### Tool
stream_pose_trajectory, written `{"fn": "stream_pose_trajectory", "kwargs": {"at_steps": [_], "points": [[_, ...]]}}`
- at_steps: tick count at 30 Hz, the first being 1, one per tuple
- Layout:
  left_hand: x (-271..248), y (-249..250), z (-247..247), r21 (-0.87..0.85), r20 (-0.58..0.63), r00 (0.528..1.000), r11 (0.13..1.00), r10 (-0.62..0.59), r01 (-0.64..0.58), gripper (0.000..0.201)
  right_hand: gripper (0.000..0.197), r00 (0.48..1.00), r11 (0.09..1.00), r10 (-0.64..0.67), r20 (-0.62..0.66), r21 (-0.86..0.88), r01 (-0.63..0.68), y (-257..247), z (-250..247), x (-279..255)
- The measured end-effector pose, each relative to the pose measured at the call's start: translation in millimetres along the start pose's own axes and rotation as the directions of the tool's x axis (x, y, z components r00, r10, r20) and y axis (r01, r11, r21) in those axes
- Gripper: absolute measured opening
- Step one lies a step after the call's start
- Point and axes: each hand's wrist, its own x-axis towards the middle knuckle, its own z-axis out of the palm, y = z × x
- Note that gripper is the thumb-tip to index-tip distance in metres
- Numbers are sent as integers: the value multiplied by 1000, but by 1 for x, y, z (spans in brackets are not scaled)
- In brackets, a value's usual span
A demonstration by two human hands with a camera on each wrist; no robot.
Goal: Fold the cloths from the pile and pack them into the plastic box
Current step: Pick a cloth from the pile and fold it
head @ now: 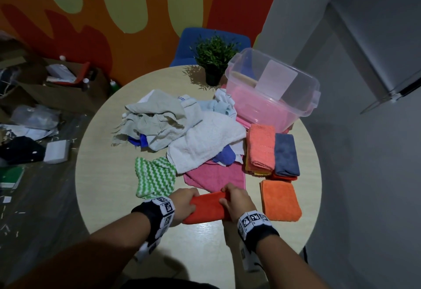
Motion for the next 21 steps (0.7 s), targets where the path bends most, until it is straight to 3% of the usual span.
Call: {"fn": "stream_pose_trajectory", "kwargs": {"at_steps": [5,9,12,16,19,21], "points": [[0,-1,6,270,12,999,962,-41,36,38,38,997,991,62,-36,-116,-66,-8,5,8],[2,6,11,330,-107,992,939,-63,95,63,45,992,975,118,-36,-188,-123,-11,9,13],[7,10,15,316,-57,998,947,-40,56,80,44,992,982,126,-20,-141,-128,-8,13,15],[3,22,20,305,31,997,951,-65,52,77,32,998,997,55,40,-60,-53,-11,16,8],[1,28,16,239,95,992,969,-84,59,89,17,996,995,-81,34,59,79,-17,6,-5],[-2,28,6,127,139,989,992,-48,30,81,17,984,974,-178,16,146,174,-20,-6,-14]]}}
